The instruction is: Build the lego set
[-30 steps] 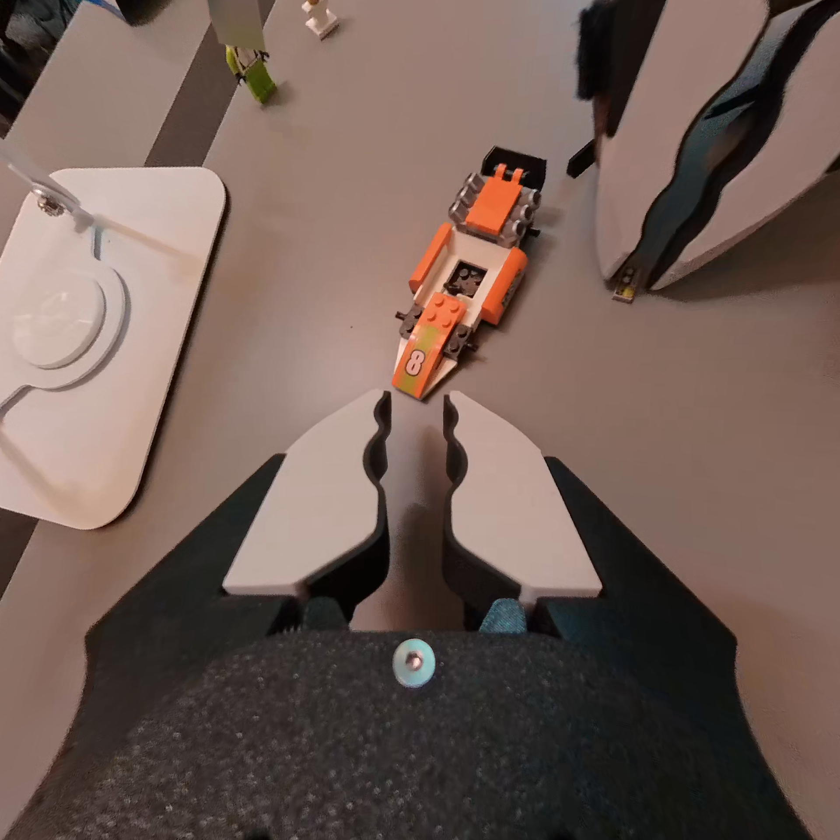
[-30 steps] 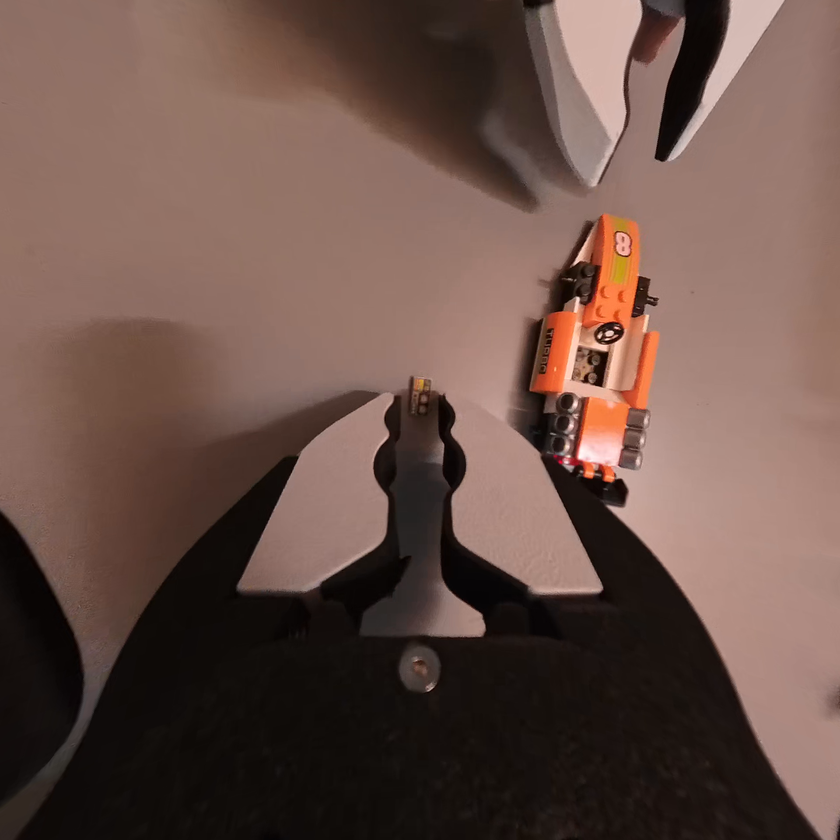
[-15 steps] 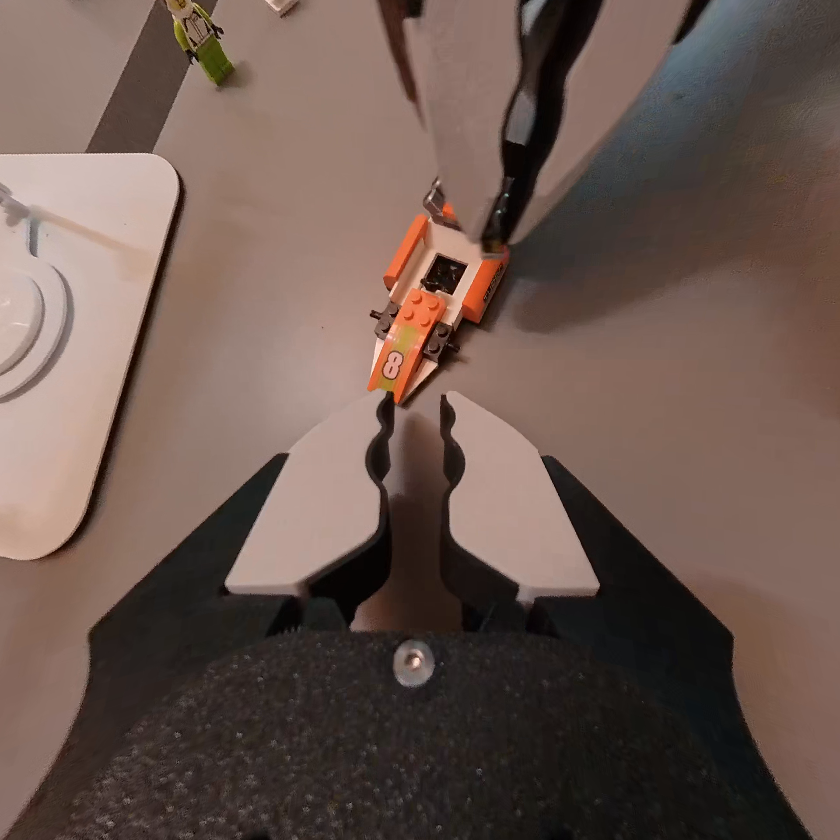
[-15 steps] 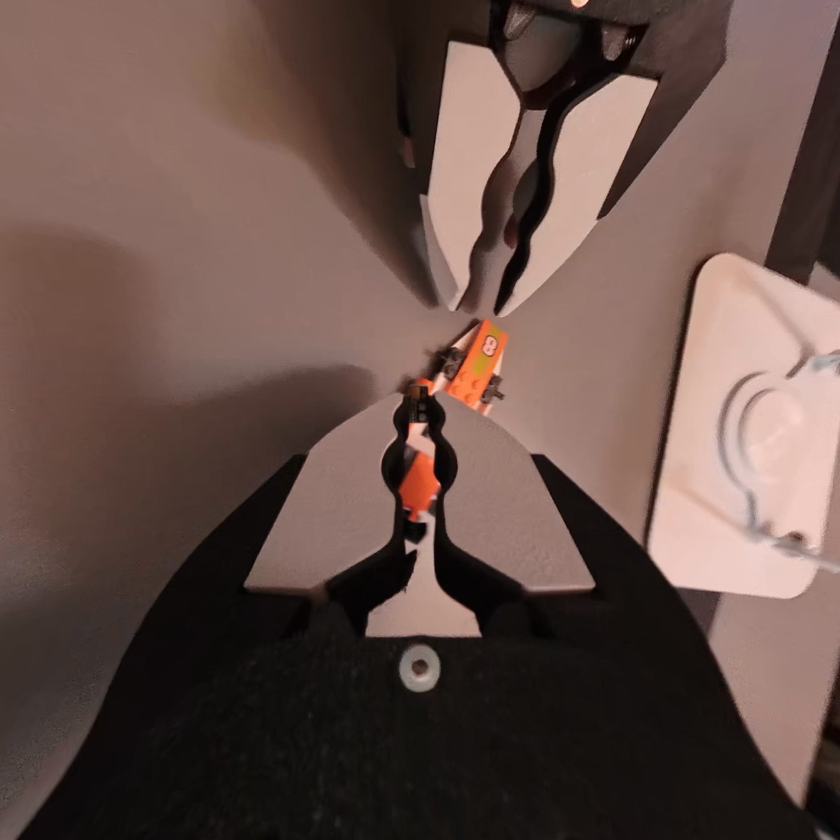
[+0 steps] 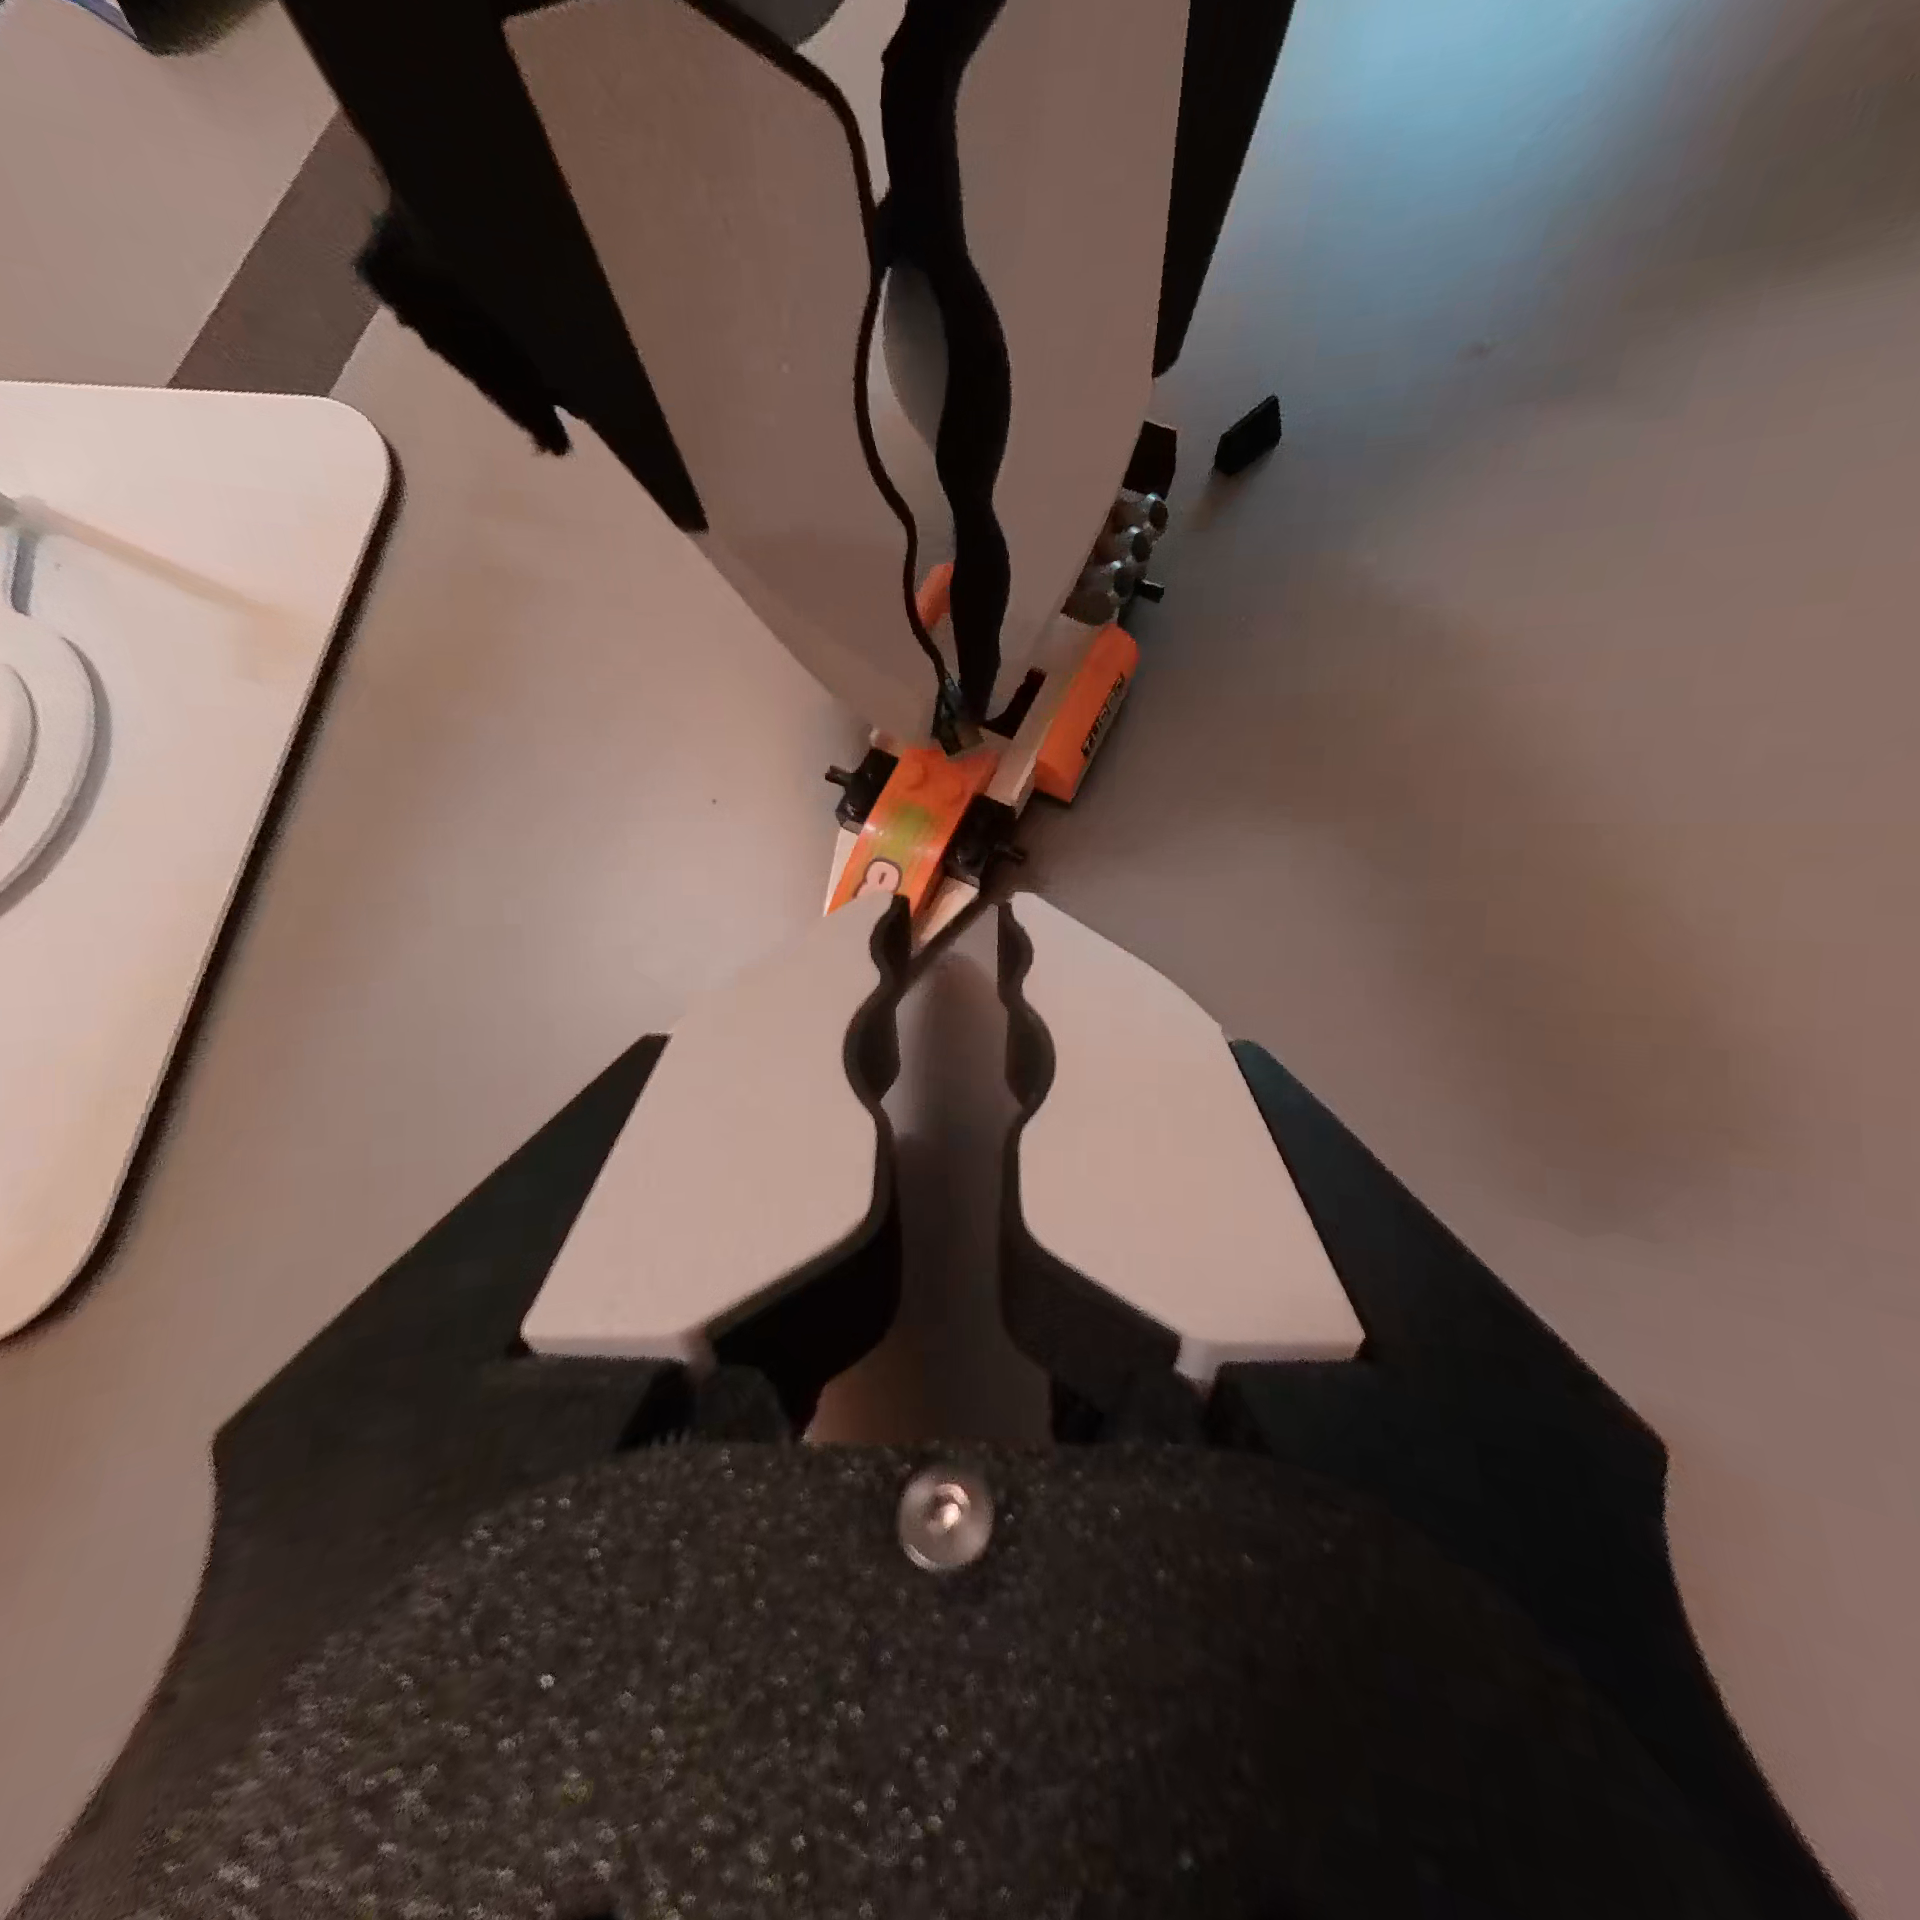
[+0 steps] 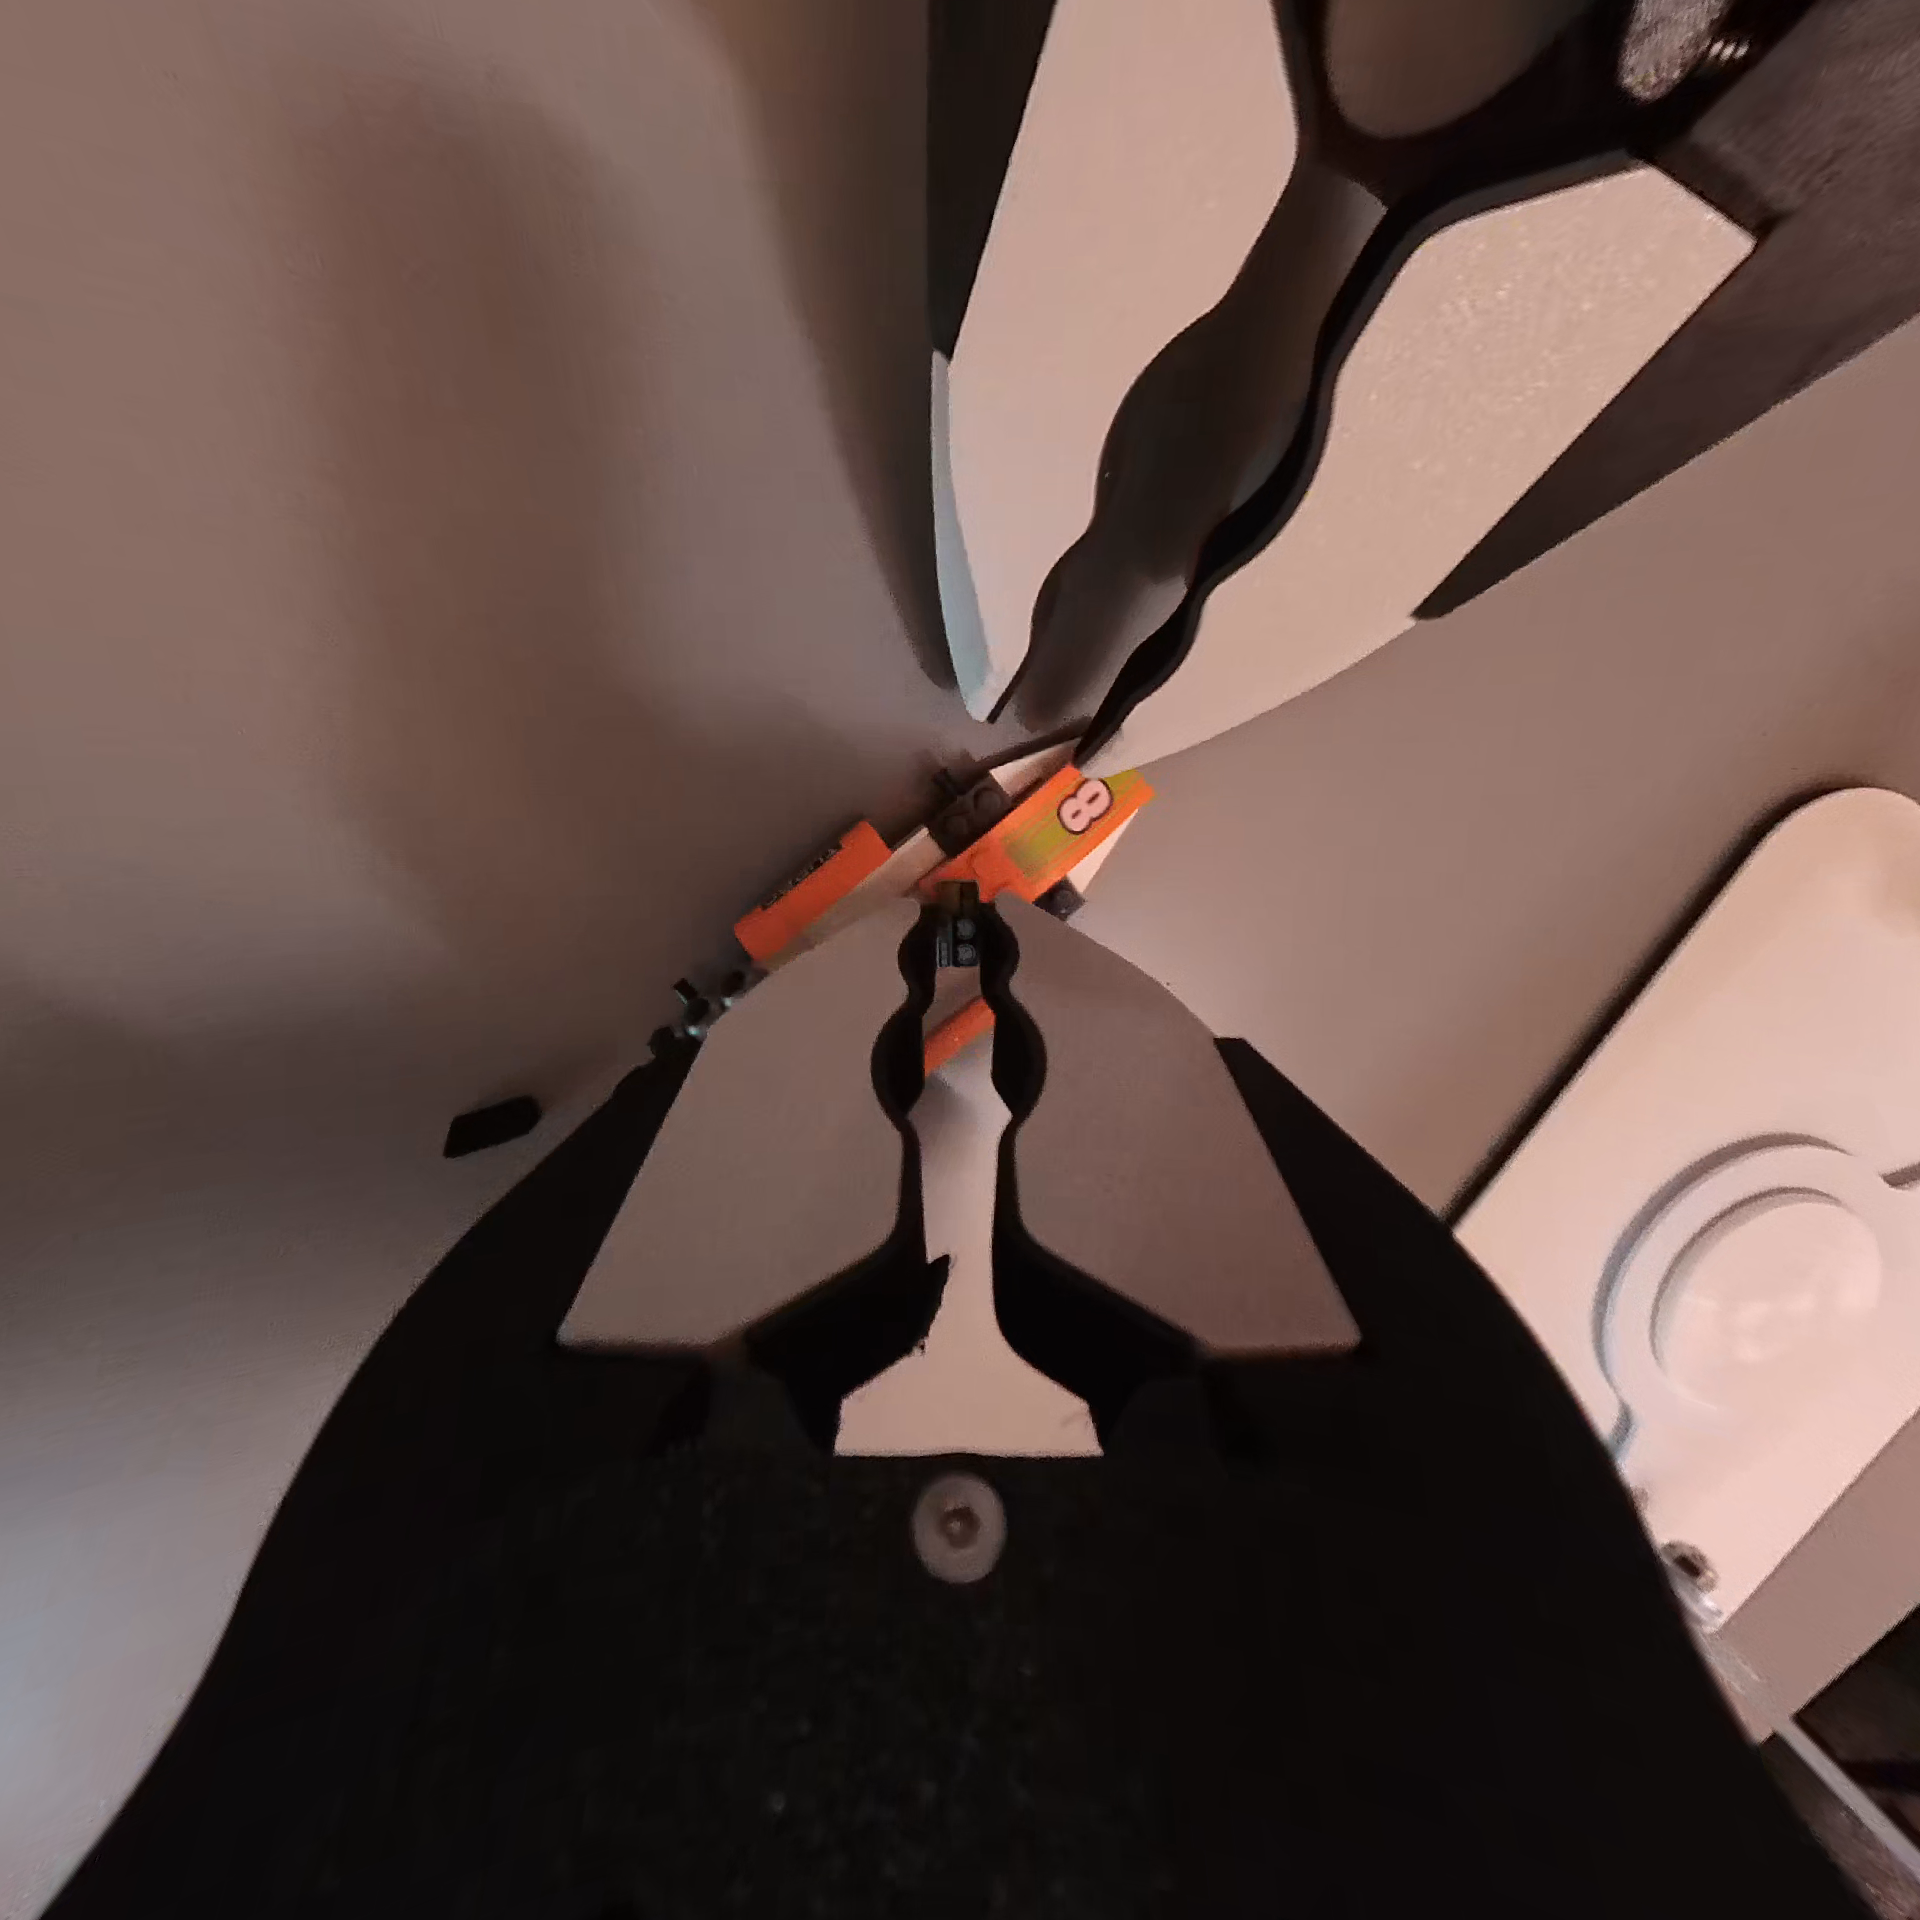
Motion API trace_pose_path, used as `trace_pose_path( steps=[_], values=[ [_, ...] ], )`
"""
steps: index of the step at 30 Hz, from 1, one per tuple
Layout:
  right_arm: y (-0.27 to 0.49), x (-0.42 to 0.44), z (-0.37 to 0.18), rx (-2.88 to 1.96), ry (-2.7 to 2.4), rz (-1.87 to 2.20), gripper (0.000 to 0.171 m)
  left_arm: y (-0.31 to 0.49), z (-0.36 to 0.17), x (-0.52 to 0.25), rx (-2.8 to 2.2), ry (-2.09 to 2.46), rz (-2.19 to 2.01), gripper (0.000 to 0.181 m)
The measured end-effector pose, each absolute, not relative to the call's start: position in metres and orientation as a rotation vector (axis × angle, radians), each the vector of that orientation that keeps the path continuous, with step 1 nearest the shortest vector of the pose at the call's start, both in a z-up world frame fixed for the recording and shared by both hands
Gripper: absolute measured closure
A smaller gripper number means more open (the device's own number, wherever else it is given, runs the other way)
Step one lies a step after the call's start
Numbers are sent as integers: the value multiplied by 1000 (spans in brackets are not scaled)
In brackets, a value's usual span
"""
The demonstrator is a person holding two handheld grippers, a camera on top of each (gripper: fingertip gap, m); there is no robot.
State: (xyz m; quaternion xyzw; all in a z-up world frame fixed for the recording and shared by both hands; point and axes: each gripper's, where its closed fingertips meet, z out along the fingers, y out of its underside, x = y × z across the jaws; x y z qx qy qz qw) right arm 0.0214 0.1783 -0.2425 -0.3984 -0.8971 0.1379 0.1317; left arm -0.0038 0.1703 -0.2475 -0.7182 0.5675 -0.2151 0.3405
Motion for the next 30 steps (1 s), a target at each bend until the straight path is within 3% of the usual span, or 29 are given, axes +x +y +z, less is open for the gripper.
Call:
trace_pose_path(
  steps=[19, 30],
  values=[
    [183, 19, -245, -1161, -2630, 411, 156, 168, -248, 8, -1854, 1452, -611, 166],
    [185, 23, -235, -1715, -2217, 455, 152, 175, -243, 12, -1839, 1399, -601, 166]
  ],
)
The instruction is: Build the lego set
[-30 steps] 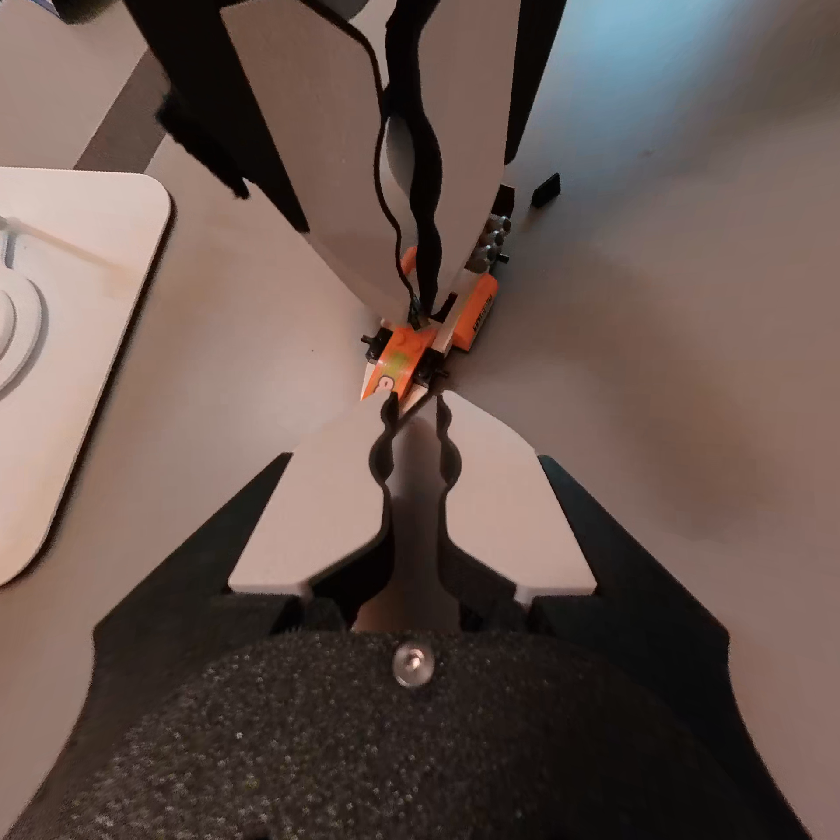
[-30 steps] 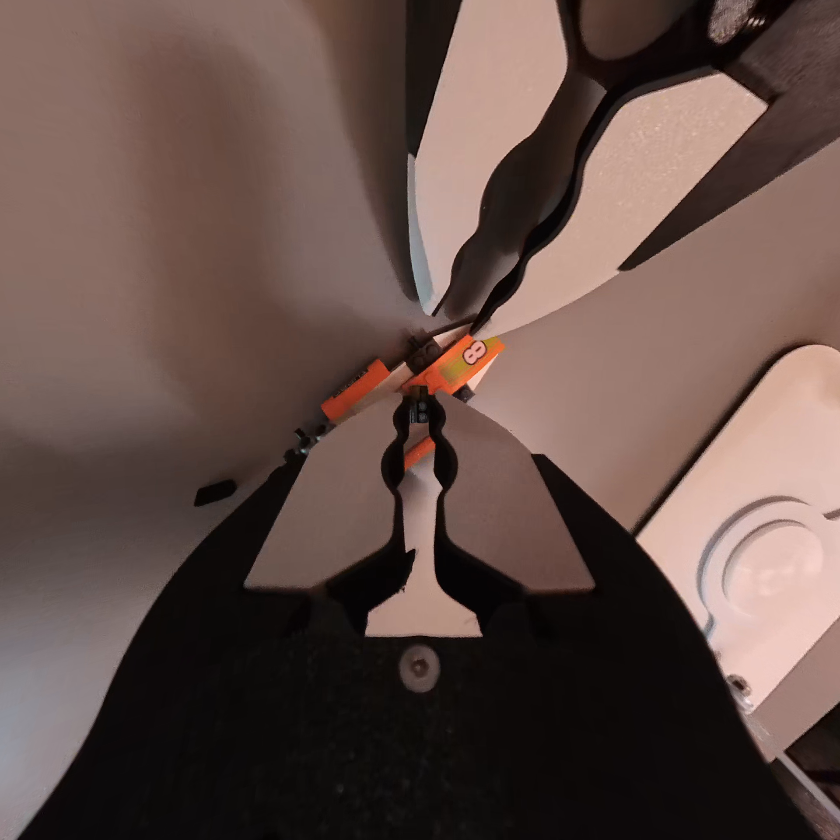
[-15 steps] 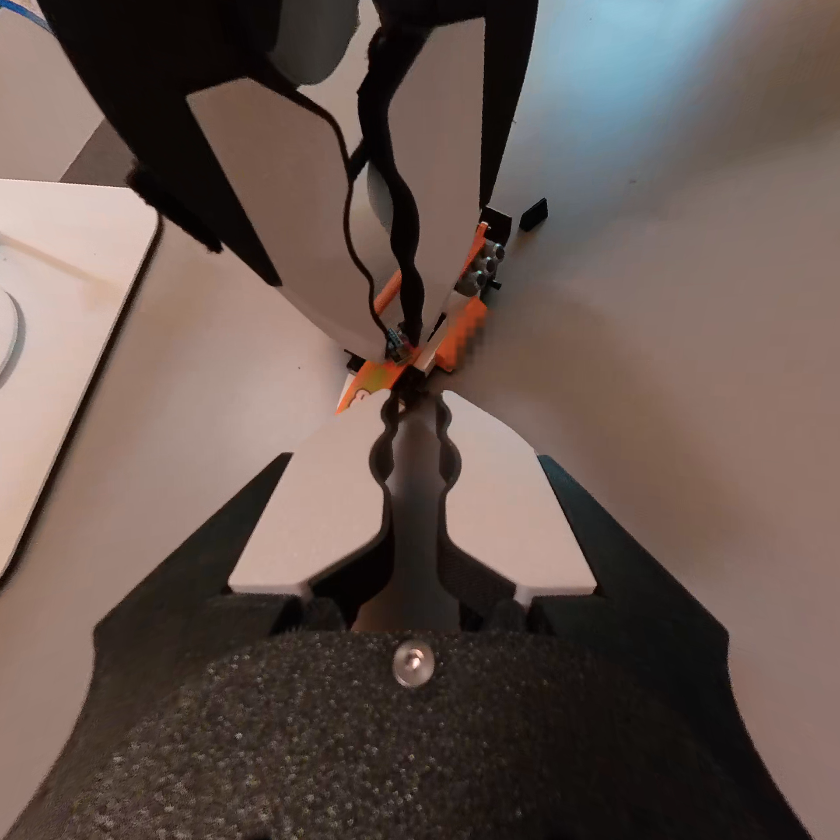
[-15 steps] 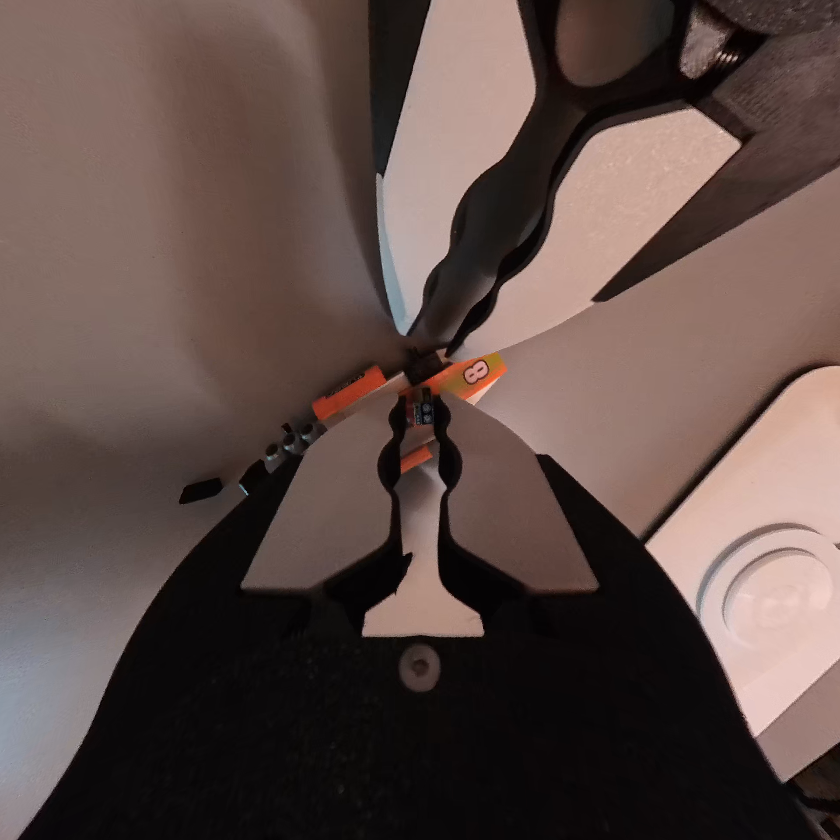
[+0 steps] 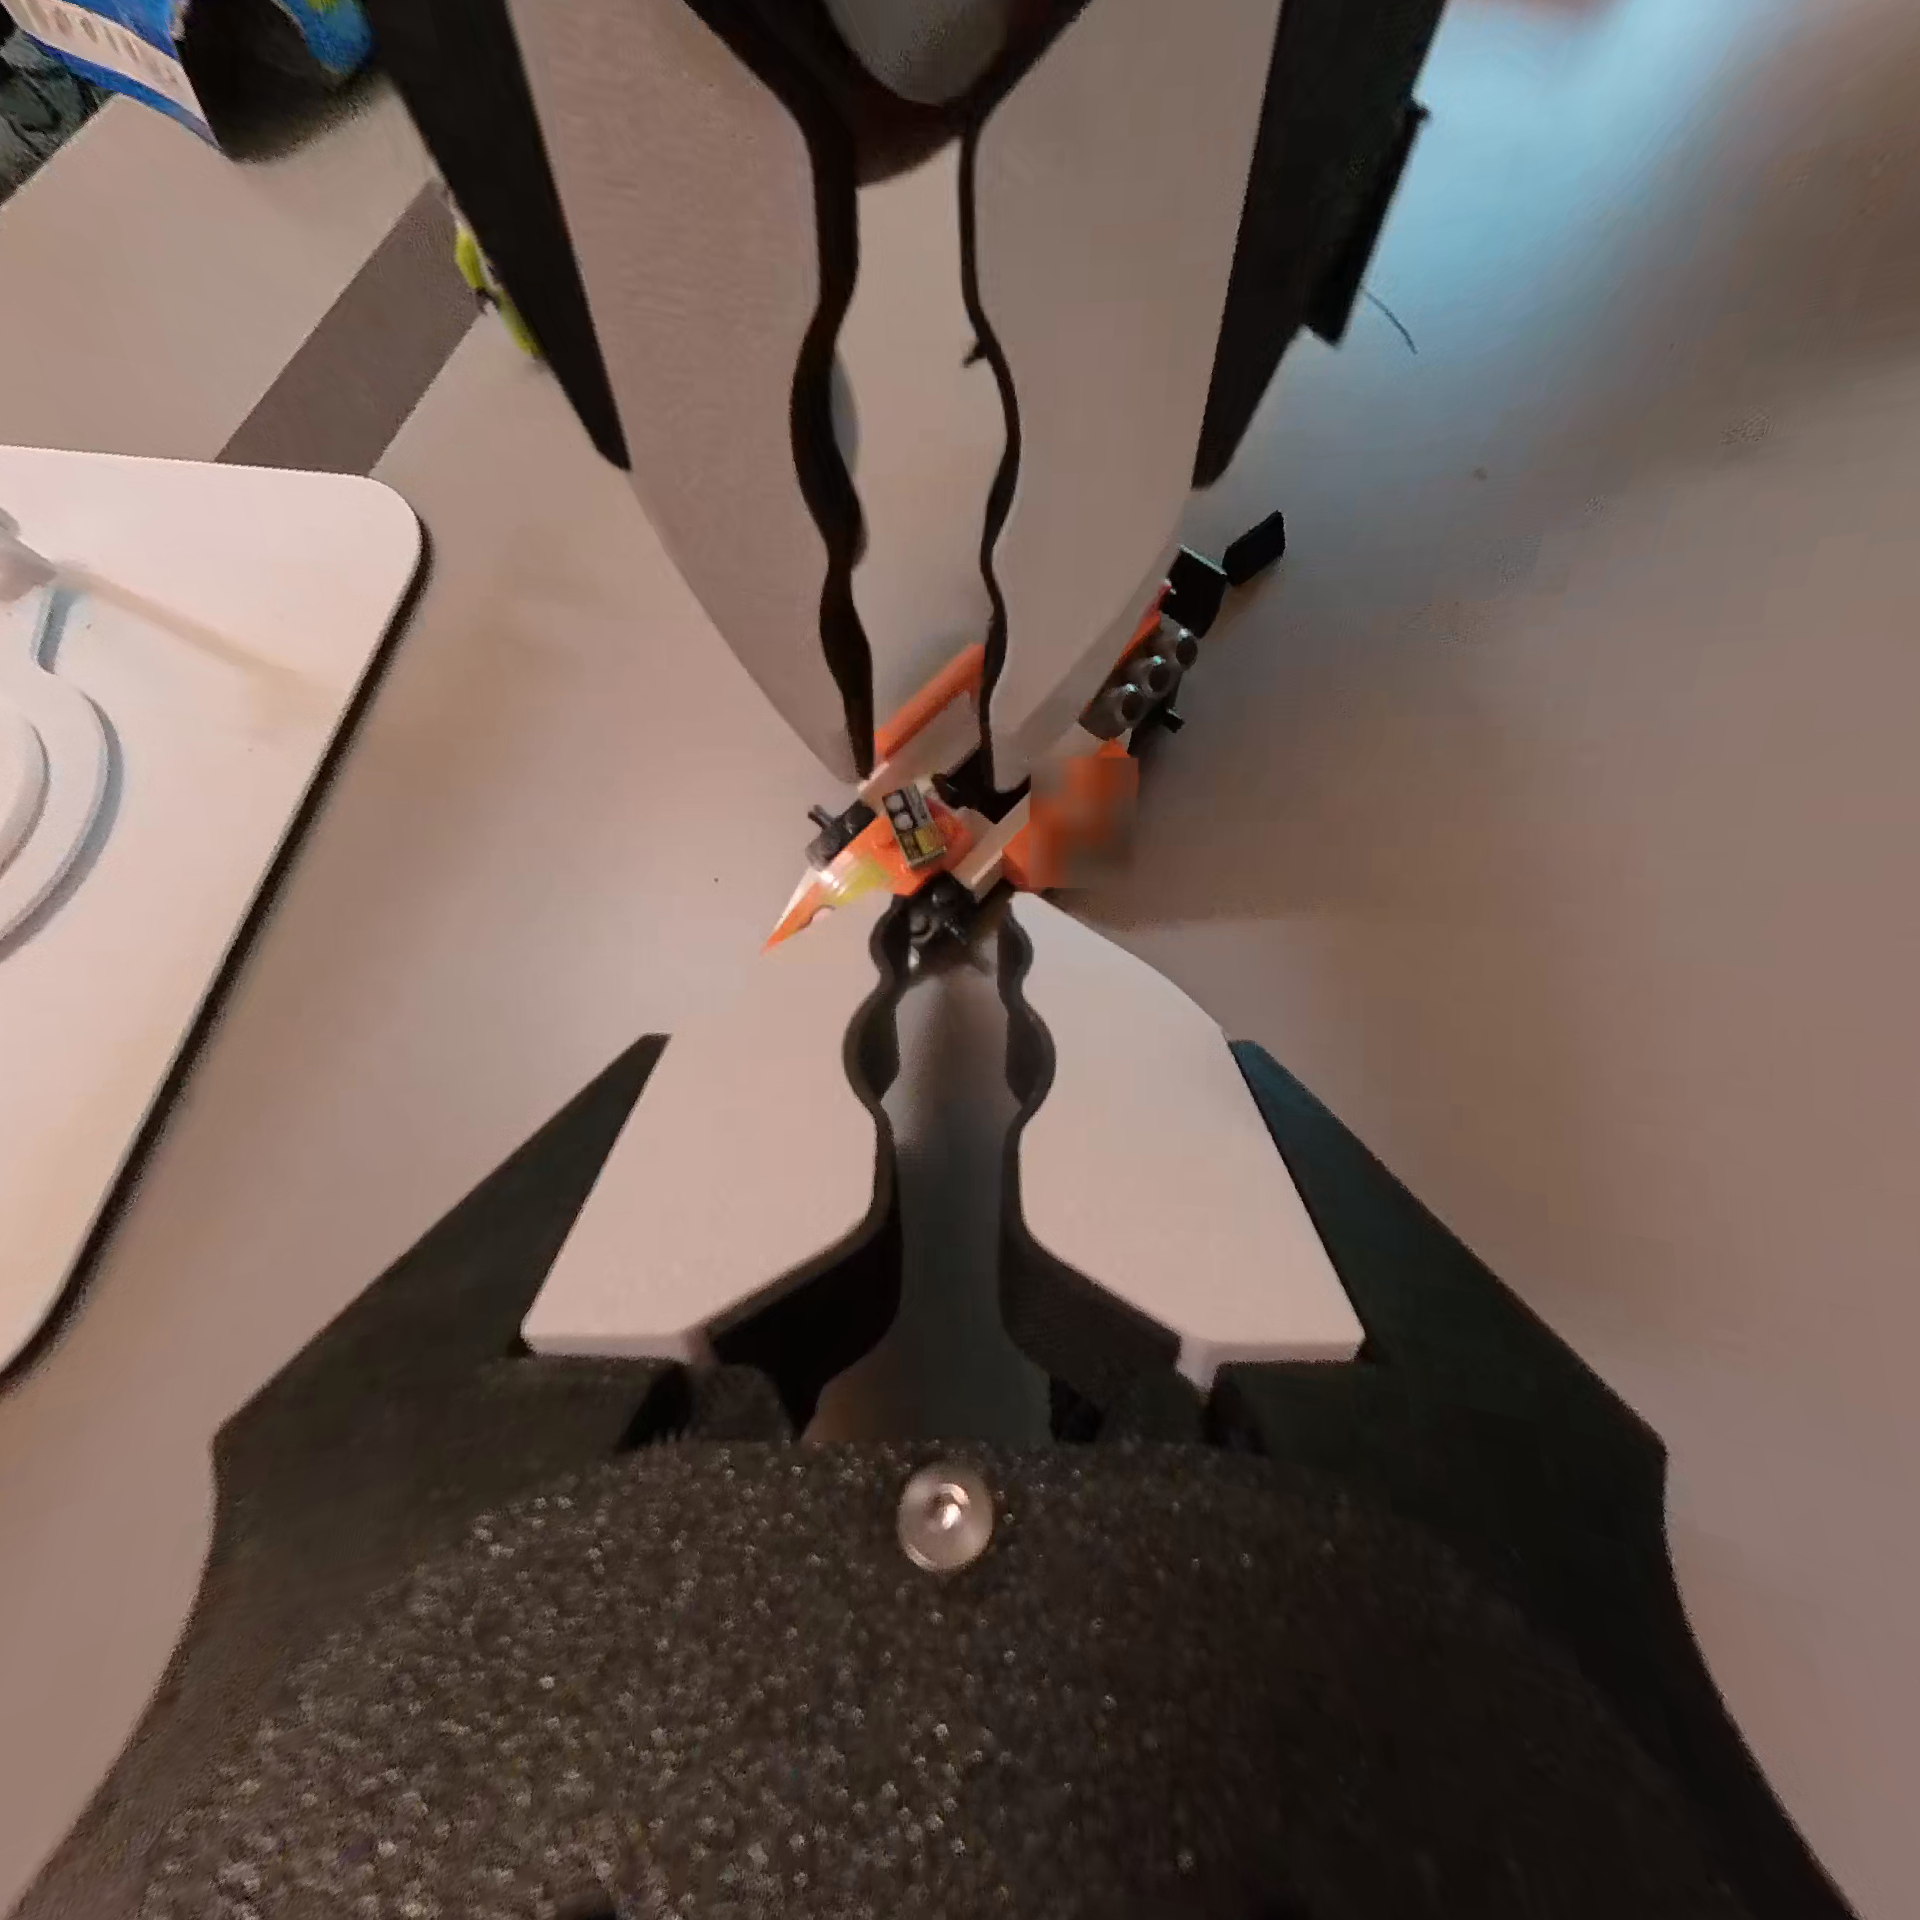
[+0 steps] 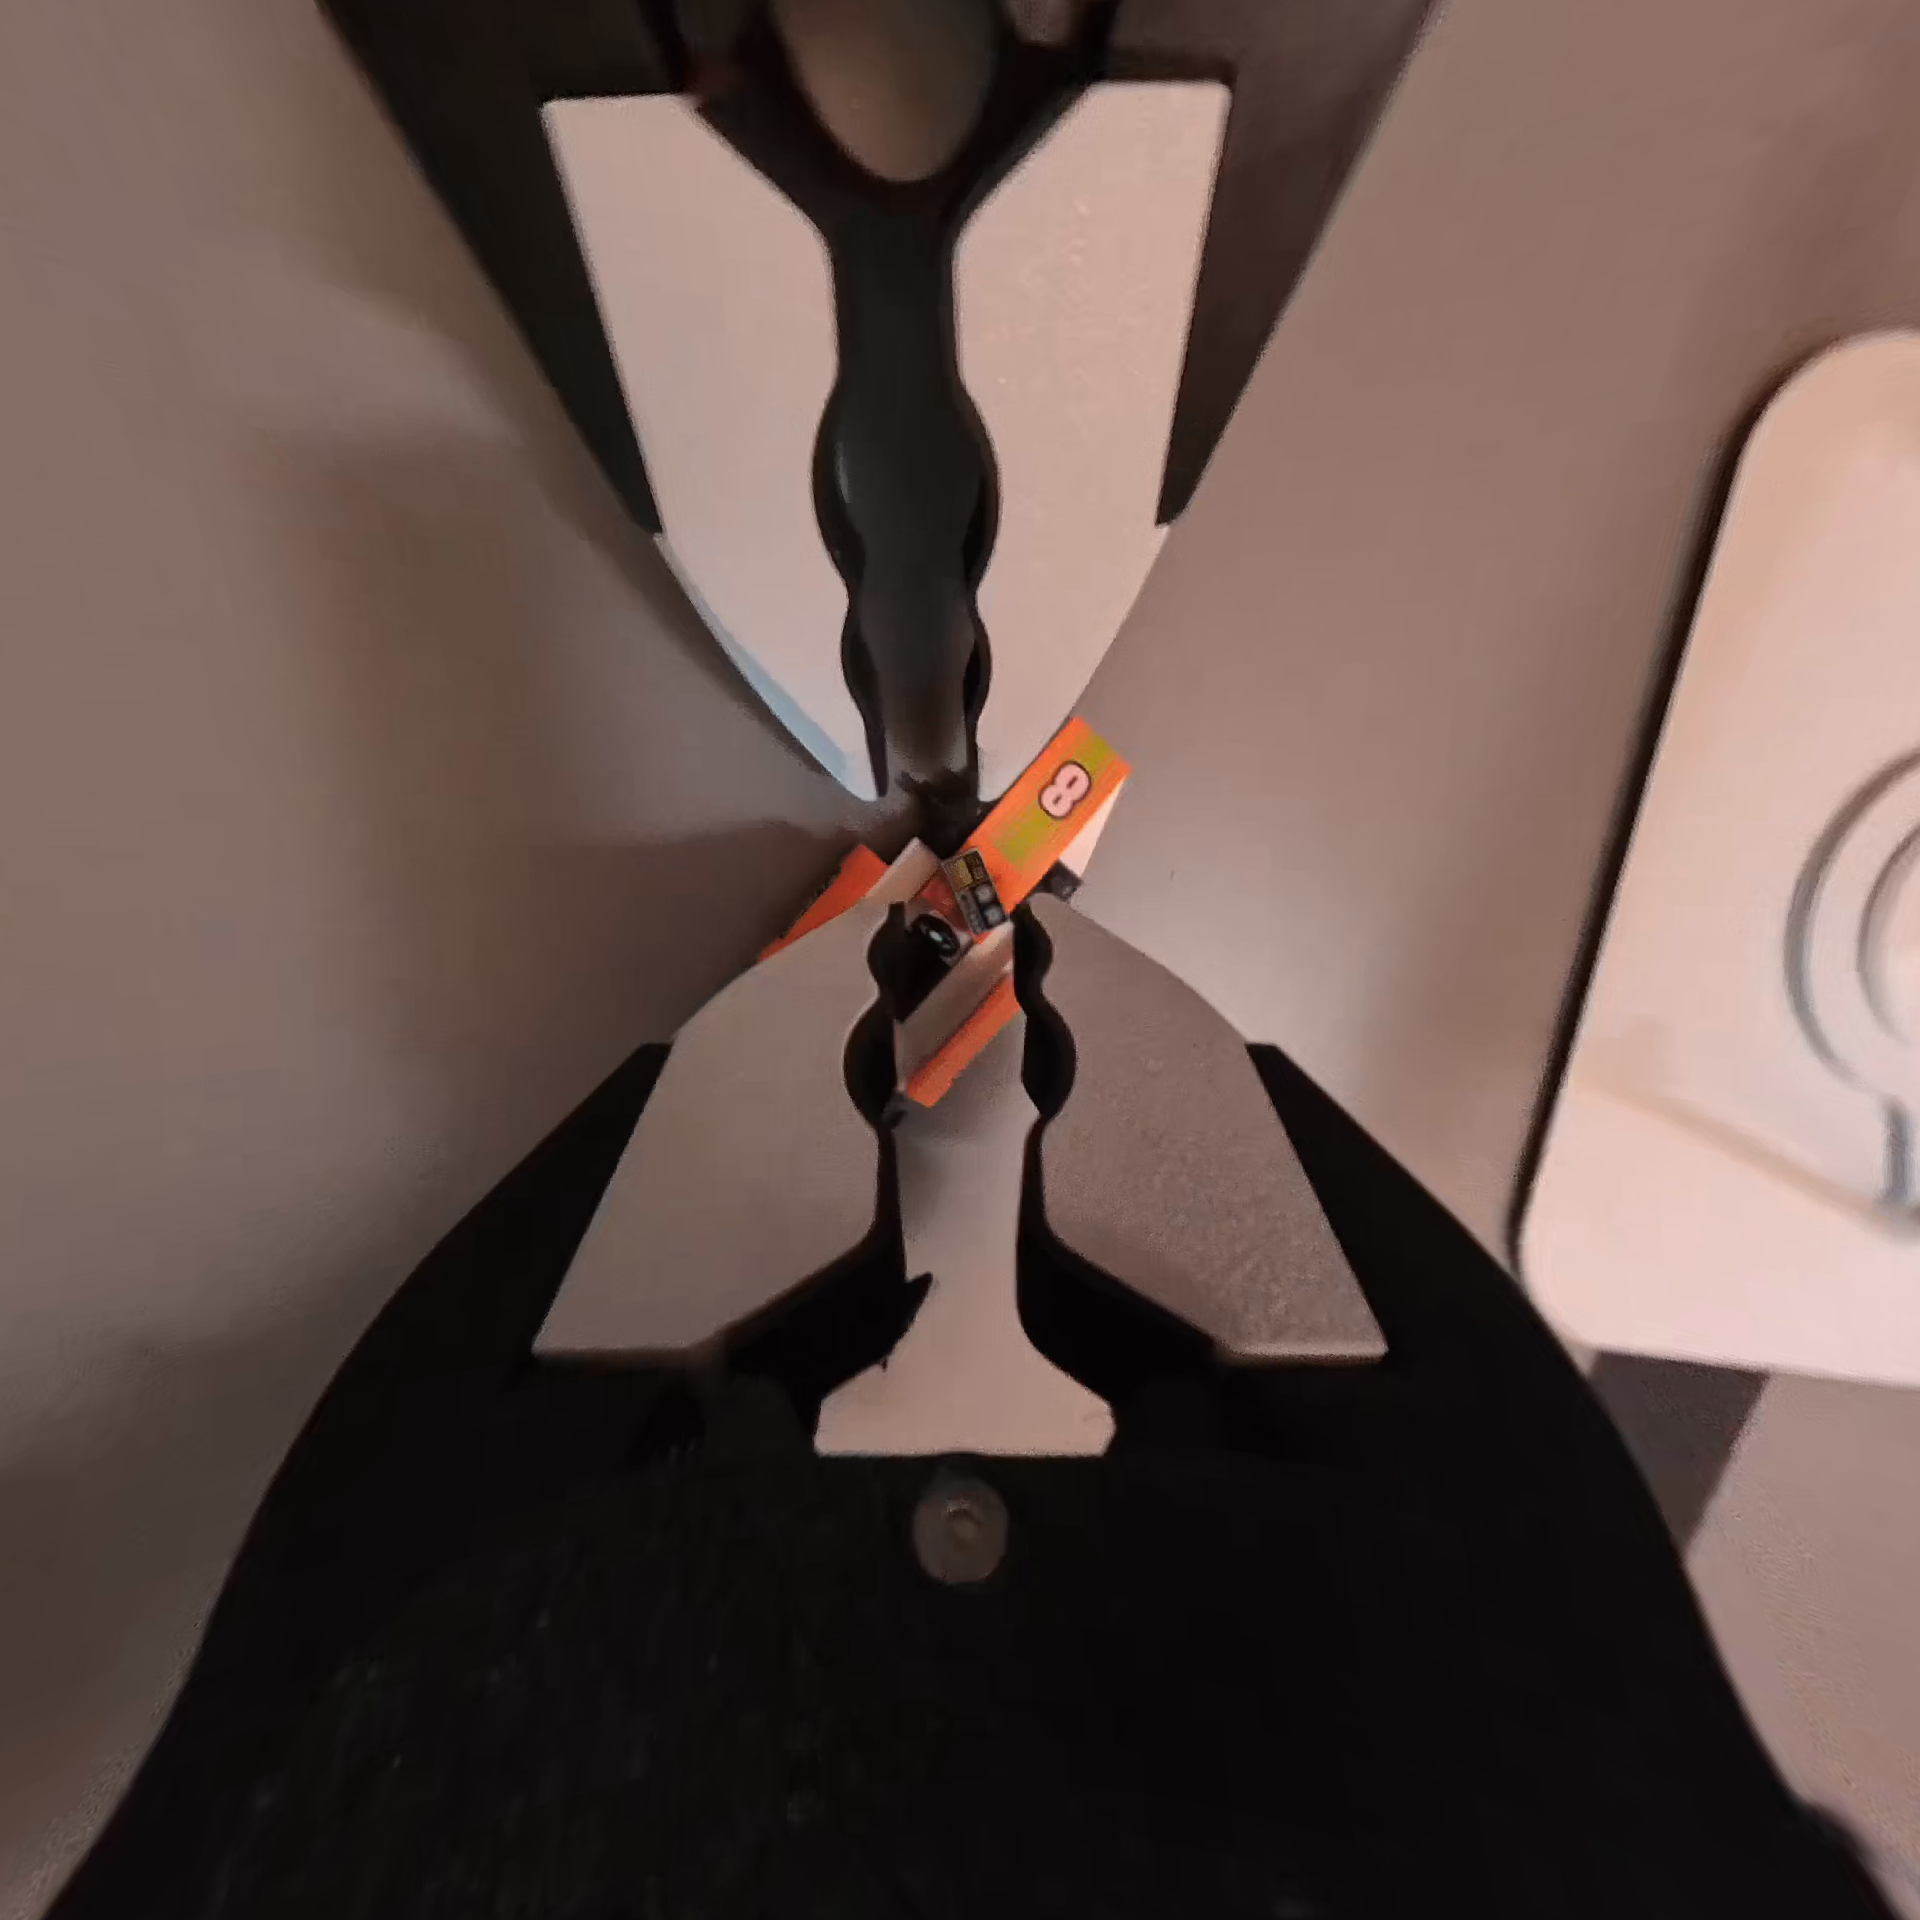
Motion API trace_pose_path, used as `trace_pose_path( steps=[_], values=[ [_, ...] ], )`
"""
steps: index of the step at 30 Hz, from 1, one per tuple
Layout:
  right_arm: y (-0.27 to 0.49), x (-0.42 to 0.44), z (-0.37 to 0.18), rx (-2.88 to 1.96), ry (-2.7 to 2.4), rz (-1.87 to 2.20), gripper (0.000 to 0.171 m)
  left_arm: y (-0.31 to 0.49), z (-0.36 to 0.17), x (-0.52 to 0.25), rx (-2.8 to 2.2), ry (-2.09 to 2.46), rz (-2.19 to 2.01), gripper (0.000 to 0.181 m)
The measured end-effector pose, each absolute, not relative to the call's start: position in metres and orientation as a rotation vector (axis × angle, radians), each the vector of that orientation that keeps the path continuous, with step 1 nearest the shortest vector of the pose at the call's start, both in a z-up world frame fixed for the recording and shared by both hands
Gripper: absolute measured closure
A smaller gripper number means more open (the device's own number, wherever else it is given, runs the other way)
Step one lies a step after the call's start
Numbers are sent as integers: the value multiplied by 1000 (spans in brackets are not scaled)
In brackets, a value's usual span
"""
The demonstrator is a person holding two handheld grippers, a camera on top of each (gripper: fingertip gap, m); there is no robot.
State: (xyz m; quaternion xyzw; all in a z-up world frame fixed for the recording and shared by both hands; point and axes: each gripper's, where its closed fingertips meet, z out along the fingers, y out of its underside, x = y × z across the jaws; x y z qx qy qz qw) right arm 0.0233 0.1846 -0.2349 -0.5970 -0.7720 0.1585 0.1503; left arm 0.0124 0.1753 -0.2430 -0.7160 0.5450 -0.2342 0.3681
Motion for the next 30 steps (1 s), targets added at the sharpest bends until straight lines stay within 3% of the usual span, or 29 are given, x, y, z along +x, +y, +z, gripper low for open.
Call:
trace_pose_path(
  steps=[10, 30],
  values=[
    [185, 24, -243, -2106, -1636, 420, 148, 174, -245, 21, -1840, 1403, -630, 164],
    [185, 23, -246, -2246, -1452, 339, 149, 173, -247, 24, -1847, 1382, -699, 158]
  ],
)
